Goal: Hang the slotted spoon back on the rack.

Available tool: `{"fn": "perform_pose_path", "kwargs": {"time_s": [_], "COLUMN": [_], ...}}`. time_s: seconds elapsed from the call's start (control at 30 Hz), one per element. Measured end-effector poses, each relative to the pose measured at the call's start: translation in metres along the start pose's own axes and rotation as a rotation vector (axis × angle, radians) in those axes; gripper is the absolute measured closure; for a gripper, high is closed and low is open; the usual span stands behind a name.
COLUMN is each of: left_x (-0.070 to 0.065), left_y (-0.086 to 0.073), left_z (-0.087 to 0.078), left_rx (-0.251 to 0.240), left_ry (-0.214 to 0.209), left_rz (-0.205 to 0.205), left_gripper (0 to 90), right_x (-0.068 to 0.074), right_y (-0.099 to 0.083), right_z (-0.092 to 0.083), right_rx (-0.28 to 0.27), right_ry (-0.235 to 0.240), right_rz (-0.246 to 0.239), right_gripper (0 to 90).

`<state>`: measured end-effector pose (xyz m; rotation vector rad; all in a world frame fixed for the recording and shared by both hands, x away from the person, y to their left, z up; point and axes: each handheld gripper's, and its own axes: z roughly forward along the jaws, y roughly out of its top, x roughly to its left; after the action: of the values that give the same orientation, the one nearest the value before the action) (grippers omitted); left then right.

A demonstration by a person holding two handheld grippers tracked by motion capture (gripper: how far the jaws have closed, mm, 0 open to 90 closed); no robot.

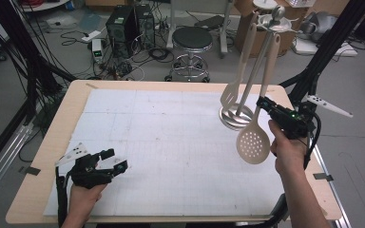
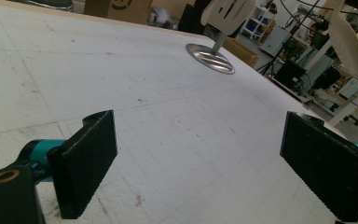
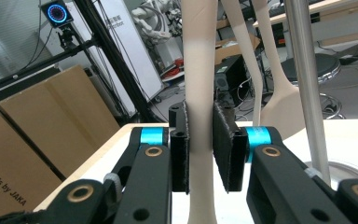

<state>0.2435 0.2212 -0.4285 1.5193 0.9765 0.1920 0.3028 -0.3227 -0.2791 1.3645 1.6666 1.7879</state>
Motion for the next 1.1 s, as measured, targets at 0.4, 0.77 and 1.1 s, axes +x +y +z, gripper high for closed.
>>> {"fn": "perform_pose_path", "kwargs": {"time_s": [0.4, 0.77, 1.1], "left_x": [0.001, 0.002, 0.002], "left_y": [0.0, 0.0, 0.0], "left_z": [-0.003, -0.007, -0.007], "left_rx": [-0.004, -0.011, -0.011], "left_ry": [0.005, 0.009, 0.01], "left_rz": [-0.005, -0.004, -0.002], "left_gripper": [11.4, 11.4, 11.4], "right_x": [0.0, -0.005, -0.021], "right_y": [0.009, 0.007, 0.003], "right_z": [0.018, 0.038, 0.033], "right_rx": [0.048, 0.077, 0.079], "right_ry": [-0.069, -0.123, -0.12], "right_rz": [-0.018, -0.018, 0.056], "right_gripper": [78.1, 75.6, 49.5]}}
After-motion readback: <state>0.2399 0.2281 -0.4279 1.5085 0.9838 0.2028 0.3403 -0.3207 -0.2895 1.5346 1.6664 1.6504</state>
